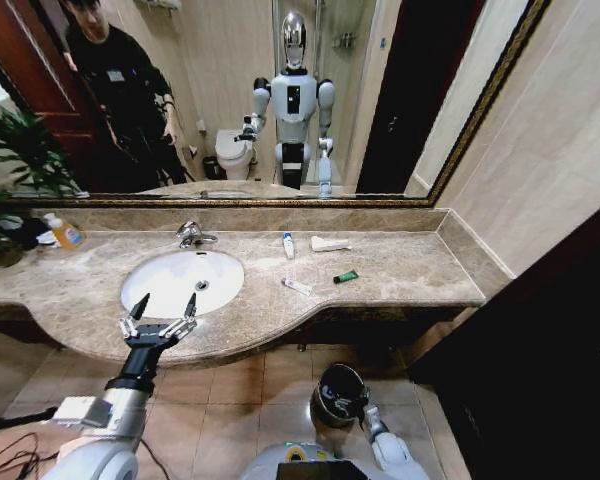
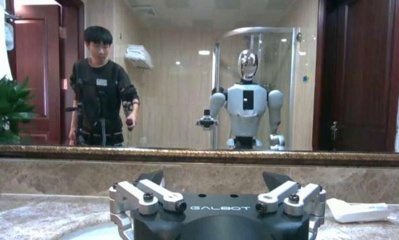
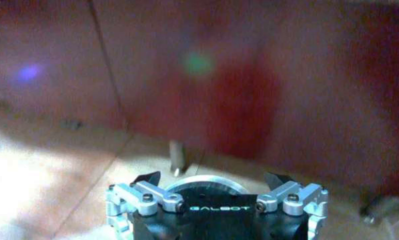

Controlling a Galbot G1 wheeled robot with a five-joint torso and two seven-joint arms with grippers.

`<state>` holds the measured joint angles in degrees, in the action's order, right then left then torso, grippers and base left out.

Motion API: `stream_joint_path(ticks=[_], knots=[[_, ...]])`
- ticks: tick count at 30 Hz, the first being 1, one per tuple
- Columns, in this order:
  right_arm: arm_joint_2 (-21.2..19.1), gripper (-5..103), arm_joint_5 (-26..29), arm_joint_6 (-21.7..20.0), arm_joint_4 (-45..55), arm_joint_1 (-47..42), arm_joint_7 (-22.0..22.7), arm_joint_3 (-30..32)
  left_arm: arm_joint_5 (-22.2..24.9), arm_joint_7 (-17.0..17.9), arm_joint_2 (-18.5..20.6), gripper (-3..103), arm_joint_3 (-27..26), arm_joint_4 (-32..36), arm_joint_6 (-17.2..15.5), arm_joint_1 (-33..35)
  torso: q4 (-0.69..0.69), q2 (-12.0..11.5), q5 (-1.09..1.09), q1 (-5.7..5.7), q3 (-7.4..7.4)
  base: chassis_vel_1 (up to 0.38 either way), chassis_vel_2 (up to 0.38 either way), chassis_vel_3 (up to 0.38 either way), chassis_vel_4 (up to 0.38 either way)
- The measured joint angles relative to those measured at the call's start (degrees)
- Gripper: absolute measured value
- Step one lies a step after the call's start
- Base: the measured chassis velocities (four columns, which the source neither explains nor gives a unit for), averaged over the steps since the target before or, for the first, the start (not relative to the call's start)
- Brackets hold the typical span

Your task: Pick up the trash from the sink and place it in the trash bin.

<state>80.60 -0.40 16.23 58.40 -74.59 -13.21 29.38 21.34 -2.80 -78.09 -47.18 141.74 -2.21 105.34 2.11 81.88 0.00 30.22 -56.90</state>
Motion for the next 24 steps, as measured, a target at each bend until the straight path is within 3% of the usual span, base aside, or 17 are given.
stream_joint_path(ticks=[4,9,16,20,24], knots=[[-2.8,100,4.9,-2.3,11.5,-4.7,-1.6,0.1,0.0,0.0,0.0,100,0.0,0.0,0.0,0.0,0.00,0.0,0.01,0.00,0.00,0.000,0.000,0.000,0.000],[-6.4,100,7.0,-3.6,23.9,-10.1,-1.3,0.7,0.0,0.0,0.0,100,0.0,0.0,0.0,0.0,0.00,0.0,0.03,0.00,0.00,0.000,0.000,0.000,0.000],[-12.7,100,15.1,-8.8,47.8,-21.9,-0.7,3.5,0.0,0.0,0.0,100,0.0,0.0,0.0,0.0,-0.02,0.0,0.00,0.00,0.00,0.000,0.000,0.000,0.000],[-13.2,100,17.6,-12.6,55.9,-21.4,2.1,3.5,0.0,0.0,0.0,100,0.0,0.0,0.0,0.0,-0.02,0.0,-0.01,-0.01,0.00,0.000,0.000,0.000,0.000],[-14.4,100,19.8,-18.0,58.2,-14.4,4.4,1.8,0.0,0.0,0.0,100,0.0,0.0,0.0,0.0,0.00,0.0,0.01,0.00,0.00,0.000,0.000,0.000,0.000]])
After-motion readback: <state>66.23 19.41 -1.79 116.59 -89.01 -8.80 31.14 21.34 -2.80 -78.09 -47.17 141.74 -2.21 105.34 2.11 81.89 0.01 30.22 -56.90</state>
